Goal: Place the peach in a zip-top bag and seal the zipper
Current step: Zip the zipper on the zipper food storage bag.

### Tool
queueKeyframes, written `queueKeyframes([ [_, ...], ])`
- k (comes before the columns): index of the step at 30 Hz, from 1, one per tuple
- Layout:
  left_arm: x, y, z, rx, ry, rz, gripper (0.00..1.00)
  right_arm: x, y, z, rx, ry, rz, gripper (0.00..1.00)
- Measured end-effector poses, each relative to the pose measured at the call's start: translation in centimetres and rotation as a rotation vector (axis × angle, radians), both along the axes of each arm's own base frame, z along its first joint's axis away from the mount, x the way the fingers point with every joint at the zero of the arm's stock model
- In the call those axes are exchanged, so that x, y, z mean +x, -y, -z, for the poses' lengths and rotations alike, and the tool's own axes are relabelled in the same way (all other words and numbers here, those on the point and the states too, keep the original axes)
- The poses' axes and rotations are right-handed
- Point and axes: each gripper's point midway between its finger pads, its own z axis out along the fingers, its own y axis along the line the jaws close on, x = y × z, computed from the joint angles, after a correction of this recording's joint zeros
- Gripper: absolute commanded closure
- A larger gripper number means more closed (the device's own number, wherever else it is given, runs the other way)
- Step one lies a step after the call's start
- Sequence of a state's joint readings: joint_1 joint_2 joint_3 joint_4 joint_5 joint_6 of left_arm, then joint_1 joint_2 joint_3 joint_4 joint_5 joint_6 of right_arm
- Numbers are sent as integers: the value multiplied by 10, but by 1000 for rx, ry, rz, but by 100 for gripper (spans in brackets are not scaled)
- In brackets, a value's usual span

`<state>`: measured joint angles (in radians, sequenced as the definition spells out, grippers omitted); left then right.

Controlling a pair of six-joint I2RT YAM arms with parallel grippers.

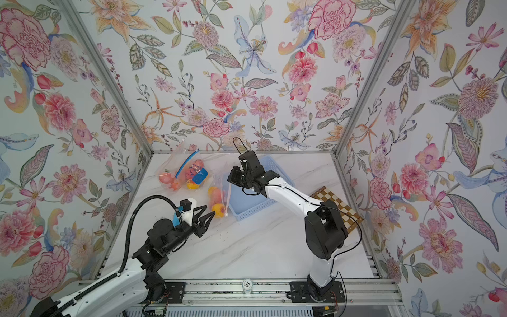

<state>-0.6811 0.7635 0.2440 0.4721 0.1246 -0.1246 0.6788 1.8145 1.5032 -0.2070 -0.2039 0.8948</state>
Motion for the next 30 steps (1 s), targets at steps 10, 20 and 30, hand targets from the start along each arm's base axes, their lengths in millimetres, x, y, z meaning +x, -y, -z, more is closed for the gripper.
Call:
queueKeyframes([
  [10,-3,21,33,159,53,13,39,4,-3,14,-3,-26,7,100],
  [20,2,29,62,256,38,-3,43,4,-4,14,0,-26,8,100],
  [30,21,15,57,264,68,-144,58,4,-4,15,-1,-27,8,100],
])
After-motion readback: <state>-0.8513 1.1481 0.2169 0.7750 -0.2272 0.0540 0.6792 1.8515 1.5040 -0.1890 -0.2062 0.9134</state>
